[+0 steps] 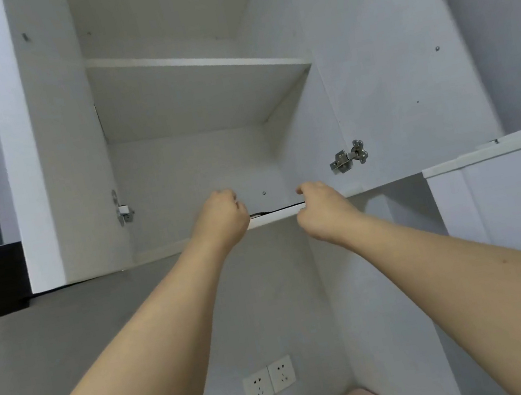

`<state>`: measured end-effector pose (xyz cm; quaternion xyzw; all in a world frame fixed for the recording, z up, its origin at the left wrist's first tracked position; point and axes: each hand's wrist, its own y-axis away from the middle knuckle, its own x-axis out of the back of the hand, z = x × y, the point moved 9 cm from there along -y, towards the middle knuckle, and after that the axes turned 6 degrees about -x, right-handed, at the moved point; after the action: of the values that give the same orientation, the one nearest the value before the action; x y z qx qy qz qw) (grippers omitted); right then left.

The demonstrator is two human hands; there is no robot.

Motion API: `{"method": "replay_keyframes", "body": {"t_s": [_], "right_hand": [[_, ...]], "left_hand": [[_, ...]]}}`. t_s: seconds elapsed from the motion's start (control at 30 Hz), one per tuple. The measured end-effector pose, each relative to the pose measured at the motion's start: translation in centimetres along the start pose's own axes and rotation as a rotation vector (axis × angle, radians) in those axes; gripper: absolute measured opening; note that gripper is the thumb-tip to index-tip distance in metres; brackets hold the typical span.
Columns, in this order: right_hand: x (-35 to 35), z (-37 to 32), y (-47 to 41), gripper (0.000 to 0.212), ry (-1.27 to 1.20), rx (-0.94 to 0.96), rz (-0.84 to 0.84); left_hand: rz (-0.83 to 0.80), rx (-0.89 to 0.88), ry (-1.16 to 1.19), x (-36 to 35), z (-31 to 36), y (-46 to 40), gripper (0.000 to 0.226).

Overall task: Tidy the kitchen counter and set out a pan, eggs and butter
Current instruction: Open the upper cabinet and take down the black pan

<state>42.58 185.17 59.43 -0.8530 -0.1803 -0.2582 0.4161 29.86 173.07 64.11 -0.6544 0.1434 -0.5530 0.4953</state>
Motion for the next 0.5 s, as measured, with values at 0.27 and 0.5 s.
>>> {"method": "replay_keyframes", "body": {"t_s": [0.27,0.5], "right_hand": [[-1.5,-0.2,-8.7,0.043,0.104,0.039,0.038],[-4.8,-2.4,-14.9,0.038,0.534,0.239,0.015]], "left_hand": [[-0.016,0.021,-0.02,-3.9,-3.6,-7.8,0.023],[-0.39,-0.157,-0.282,-8.4,-5.2,-11.7,0.036]]}}
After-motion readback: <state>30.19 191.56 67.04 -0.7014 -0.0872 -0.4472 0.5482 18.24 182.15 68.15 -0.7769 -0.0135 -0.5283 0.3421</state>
